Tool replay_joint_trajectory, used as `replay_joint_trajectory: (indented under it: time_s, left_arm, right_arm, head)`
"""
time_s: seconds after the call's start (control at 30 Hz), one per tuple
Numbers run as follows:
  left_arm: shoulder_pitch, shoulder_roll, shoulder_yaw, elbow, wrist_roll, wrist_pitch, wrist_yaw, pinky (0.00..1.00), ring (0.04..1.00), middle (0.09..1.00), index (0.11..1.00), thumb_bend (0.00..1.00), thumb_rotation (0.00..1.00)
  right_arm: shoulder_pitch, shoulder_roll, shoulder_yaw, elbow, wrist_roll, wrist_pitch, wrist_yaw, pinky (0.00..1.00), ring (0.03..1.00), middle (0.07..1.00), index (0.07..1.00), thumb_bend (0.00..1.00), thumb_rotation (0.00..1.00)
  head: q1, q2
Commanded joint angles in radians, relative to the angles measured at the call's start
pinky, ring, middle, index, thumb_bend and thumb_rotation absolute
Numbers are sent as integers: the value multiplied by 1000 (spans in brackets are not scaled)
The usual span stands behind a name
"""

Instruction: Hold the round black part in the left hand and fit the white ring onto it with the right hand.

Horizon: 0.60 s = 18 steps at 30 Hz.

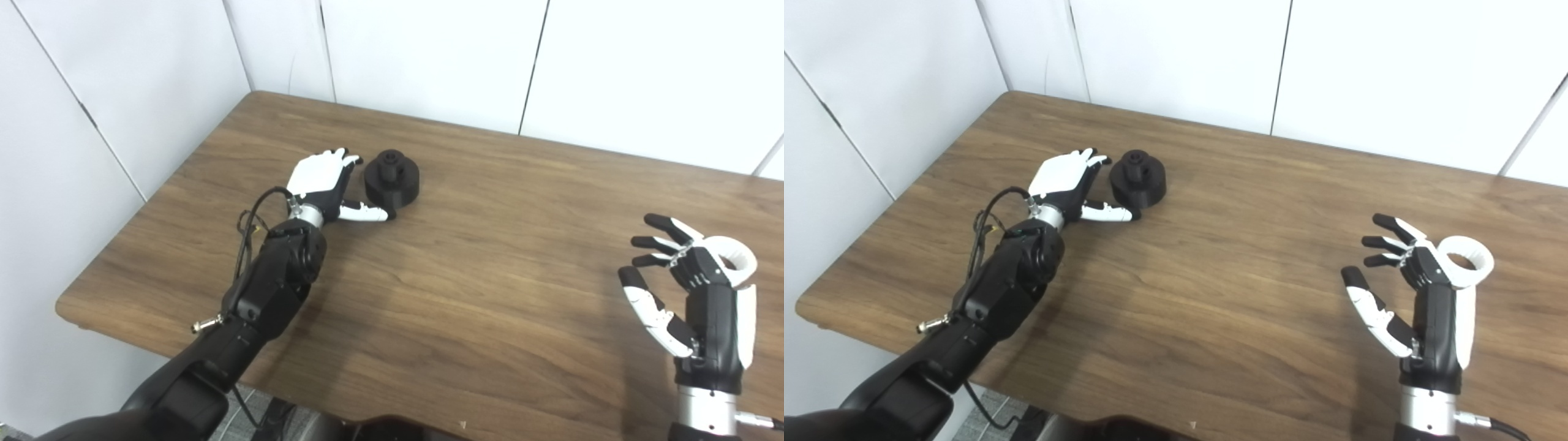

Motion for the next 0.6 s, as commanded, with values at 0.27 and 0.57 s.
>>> replay_joint_trajectory:
  time_s: [0.27, 0.57]
  left_arm:
    - [-60, 11, -9, -10, -22, -6, 24, 1000, 1000, 1000, 894, 1000, 668]
    - [-67, -2, -12, 7, -46, -27, 46, 1000, 1000, 1000, 885, 1000, 648]
  right_arm:
    - [103, 11, 5, 64, -31, -5, -3, 521, 654, 772, 736, 551, 391]
    - [105, 16, 5, 64, -39, -12, -6, 519, 654, 773, 733, 559, 403]
  head:
    - [-5, 3]
    - [-15, 6]
